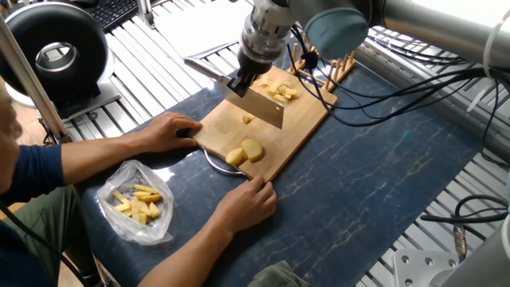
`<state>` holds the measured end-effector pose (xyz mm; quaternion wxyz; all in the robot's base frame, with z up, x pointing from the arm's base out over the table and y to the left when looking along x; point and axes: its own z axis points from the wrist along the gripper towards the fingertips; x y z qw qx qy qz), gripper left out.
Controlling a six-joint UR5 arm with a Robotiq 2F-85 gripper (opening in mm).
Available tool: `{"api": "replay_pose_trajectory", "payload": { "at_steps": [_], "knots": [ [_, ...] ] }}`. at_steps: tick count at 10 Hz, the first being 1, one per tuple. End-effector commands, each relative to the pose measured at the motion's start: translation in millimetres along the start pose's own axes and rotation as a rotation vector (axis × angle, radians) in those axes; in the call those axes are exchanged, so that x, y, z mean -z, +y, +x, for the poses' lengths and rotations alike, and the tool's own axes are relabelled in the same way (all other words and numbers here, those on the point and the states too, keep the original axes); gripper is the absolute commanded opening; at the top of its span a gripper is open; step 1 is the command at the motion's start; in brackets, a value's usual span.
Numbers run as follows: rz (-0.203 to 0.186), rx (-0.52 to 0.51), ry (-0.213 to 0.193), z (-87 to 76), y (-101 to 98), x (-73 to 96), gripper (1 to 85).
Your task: Chop the potatoes
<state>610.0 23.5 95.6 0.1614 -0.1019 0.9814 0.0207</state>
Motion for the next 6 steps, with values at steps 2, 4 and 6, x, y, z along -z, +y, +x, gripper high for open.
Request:
{"api": "replay_pose_trajectory", "payload": {
  "at_steps": [2, 4, 6],
  "knots": [
    [-0.001, -0.011, -0.023, -5.6, 0.8, -7.4, 1.0],
    [0.001, -0.008, -0.033, -5.9, -0.3, -11.9, 1.0],
    [0.001, -0.008, -0.035, -4.9, -0.9, -13.1, 1.0]
  ]
}}
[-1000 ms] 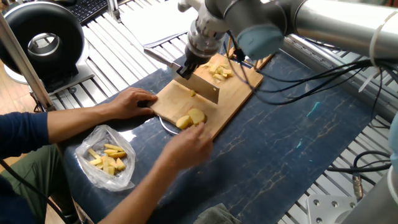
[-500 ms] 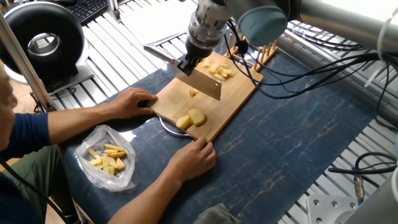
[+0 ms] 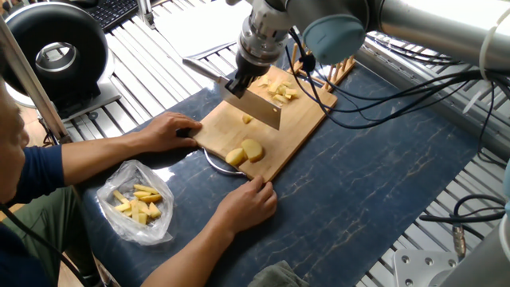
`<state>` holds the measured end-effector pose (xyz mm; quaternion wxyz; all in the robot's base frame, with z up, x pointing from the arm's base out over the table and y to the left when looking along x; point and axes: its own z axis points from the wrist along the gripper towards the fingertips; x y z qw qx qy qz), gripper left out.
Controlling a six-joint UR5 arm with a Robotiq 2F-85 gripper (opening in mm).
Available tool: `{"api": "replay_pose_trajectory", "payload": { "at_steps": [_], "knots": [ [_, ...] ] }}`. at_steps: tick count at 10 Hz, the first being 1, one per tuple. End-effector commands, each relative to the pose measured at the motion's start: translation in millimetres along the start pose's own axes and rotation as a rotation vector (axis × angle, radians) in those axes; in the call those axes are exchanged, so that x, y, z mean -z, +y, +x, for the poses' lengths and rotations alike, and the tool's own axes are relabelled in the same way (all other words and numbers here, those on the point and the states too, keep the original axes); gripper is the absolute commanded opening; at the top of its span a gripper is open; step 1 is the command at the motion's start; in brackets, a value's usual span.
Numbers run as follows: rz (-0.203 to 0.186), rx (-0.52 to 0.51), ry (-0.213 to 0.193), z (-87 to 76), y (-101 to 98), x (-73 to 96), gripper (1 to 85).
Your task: Chop the potatoes
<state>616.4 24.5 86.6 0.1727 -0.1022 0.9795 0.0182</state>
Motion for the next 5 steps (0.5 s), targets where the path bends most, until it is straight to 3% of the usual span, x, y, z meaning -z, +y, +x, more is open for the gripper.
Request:
{"api": "replay_pose_trajectory", "payload": {
  "at_steps": [1, 5],
  "knots": [
    [-0.006, -0.011, -0.013, -0.8, 0.3, -2.9, 1.0],
    [-0.01, -0.01, -0.013, 5.2, 0.7, -1.6, 1.0]
  ]
}}
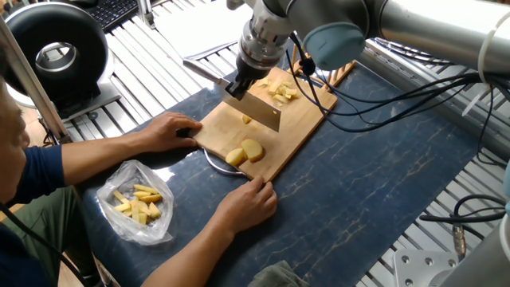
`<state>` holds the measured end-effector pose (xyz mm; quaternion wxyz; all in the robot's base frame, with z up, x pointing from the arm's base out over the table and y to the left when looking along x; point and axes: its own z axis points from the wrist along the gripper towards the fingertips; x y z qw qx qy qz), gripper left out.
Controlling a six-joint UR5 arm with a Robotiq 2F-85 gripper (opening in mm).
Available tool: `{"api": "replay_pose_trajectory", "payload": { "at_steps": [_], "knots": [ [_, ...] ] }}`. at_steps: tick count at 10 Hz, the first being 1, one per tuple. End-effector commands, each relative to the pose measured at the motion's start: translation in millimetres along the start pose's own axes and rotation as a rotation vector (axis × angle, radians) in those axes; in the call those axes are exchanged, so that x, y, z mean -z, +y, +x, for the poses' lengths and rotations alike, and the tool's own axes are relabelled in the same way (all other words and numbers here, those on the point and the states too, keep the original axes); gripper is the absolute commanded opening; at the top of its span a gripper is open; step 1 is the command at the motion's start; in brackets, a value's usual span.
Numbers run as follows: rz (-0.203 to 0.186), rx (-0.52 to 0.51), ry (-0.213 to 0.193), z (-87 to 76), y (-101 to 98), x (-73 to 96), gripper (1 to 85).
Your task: Chop the potatoes
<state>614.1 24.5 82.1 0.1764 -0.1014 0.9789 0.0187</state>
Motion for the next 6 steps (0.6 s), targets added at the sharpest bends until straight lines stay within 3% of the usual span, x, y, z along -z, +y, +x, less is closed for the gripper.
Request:
{"api": "replay_pose_trajectory", "payload": {
  "at_steps": [1, 6],
  "knots": [
    [-0.013, -0.01, -0.003, 2.4, 1.1, 3.7, 1.0],
    [-0.015, -0.007, -0.004, 6.0, 0.1, 2.7, 1.0]
  ]
}}
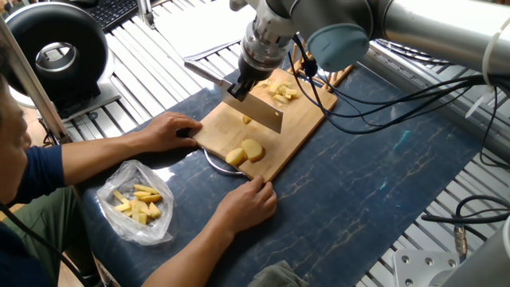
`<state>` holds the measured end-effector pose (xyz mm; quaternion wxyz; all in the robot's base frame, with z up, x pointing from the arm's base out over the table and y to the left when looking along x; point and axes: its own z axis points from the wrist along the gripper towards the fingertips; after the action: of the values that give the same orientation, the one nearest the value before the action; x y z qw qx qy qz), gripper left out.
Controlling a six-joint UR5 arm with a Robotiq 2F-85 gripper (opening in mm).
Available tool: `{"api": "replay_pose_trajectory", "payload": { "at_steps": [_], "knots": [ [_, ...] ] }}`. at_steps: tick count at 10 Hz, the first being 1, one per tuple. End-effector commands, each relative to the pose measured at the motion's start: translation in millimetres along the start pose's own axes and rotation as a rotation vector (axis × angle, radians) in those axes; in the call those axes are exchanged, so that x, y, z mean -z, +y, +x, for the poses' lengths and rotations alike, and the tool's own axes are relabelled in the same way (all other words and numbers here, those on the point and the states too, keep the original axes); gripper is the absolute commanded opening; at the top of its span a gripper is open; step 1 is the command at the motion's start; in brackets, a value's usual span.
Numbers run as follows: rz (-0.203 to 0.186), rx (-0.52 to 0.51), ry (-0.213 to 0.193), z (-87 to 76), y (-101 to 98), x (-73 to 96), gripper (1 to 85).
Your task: Chop the potatoes
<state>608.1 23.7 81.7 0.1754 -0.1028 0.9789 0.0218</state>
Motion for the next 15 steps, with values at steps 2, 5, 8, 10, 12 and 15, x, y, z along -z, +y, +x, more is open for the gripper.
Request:
{"api": "replay_pose_trajectory", "payload": {
  "at_steps": [2, 5, 8, 10, 12, 15],
  "knots": [
    [-0.008, -0.008, -0.007, 0.3, -0.7, 0.0, 1.0],
    [-0.006, -0.006, -0.008, 0.8, -1.7, -1.5, 1.0],
    [-0.003, -0.006, -0.015, 0.1, -2.6, -4.8, 1.0],
    [0.002, -0.008, -0.022, 0.2, -2.8, -9.6, 1.0],
    [0.004, -0.006, -0.031, 1.6, -2.4, -13.1, 1.0],
    [0.013, 0.003, -0.059, 3.8, -4.0, -22.4, 1.0]
  ]
}}
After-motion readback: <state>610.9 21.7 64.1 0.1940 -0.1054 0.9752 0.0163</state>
